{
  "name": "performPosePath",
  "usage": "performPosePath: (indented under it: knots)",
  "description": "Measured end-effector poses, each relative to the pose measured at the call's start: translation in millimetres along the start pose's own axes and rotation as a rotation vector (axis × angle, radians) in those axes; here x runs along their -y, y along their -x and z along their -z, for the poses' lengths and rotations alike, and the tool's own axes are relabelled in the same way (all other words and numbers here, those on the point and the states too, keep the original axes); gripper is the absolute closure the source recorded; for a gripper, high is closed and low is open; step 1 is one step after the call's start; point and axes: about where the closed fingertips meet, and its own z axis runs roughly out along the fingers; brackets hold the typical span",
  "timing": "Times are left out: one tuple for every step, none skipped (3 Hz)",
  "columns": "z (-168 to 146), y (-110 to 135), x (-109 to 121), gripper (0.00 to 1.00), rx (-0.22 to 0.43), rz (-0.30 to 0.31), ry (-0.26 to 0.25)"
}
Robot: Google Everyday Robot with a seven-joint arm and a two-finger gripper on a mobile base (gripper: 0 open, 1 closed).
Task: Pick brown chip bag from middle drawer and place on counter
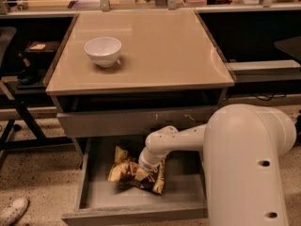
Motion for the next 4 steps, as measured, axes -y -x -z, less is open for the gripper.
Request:
performPosePath:
  knots:
    - [3,2,-3,0.87,0.004,0.009,0.006]
    - [29,8,-15,1.0,0.015,0.024,-0.005]
    - [73,13,-31,1.0,0.006,0.023,-0.046]
    - [120,11,-54,1.0,-0.028,0.007,-0.084]
